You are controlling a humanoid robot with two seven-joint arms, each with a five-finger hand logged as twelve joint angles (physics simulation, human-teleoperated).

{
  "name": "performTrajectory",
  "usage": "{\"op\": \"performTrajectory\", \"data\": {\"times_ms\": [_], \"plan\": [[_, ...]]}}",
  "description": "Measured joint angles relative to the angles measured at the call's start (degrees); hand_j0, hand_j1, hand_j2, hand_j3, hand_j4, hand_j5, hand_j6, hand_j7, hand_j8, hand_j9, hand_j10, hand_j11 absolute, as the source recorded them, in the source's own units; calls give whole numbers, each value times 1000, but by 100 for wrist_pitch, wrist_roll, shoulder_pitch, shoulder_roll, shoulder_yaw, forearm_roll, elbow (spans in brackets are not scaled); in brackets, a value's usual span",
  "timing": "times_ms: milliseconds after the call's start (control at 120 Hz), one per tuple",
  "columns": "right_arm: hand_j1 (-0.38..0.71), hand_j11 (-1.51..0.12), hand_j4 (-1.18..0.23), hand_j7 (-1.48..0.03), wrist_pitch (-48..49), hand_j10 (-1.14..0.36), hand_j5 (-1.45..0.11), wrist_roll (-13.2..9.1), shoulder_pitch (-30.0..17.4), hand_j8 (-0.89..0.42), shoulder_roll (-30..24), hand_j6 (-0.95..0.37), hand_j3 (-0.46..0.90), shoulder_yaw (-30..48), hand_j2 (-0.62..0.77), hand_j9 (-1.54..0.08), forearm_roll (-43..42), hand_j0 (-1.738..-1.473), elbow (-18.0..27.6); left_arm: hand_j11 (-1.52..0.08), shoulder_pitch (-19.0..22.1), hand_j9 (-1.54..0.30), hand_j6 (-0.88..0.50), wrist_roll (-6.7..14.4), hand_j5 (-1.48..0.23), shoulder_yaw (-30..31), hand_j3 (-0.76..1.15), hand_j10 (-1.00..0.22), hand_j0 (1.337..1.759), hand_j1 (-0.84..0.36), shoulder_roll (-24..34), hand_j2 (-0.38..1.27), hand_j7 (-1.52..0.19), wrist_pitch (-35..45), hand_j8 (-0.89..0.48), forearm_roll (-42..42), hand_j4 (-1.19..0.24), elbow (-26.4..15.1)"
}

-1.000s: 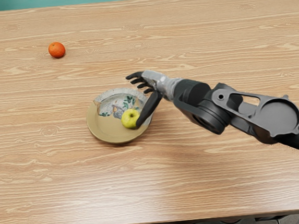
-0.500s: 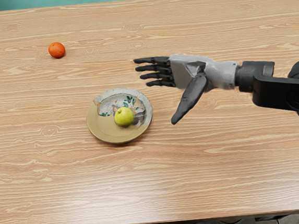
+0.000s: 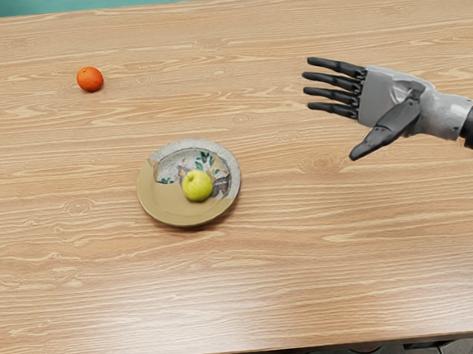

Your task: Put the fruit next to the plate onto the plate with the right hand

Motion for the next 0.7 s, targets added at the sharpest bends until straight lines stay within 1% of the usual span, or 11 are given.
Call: {"op": "performTrajectory", "data": {"times_ms": [92,250,500,700], "plan": [[-313,-39,-30,-39,1,-30,-39,0,-207,-29,-119,-29,0,202,-5,-39,322,-1658,-88,0,-9,0,0,1,0,-1,0,0,1658,349,0,0,0,-1,0,0,0,1],[-314,-39,-29,-39,1,-29,-39,0,-516,-29,-186,-29,0,502,-5,-39,825,-1658,-495,0,-16,0,0,0,0,-5,0,0,1658,349,0,0,0,-1,0,0,0,0],[-315,-37,-28,-37,2,-28,-37,0,-693,-27,-258,-27,0,888,-5,-37,1120,-1658,-918,0,-17,0,0,0,0,-5,0,0,1658,349,0,0,0,-1,0,0,0,1],[-316,-37,-27,-37,2,-27,-36,0,-723,-27,-282,-26,0,961,-5,-36,1150,-1658,-1032,0,-18,0,0,0,0,-9,0,0,1658,349,0,0,0,0,0,0,0,2]]}}
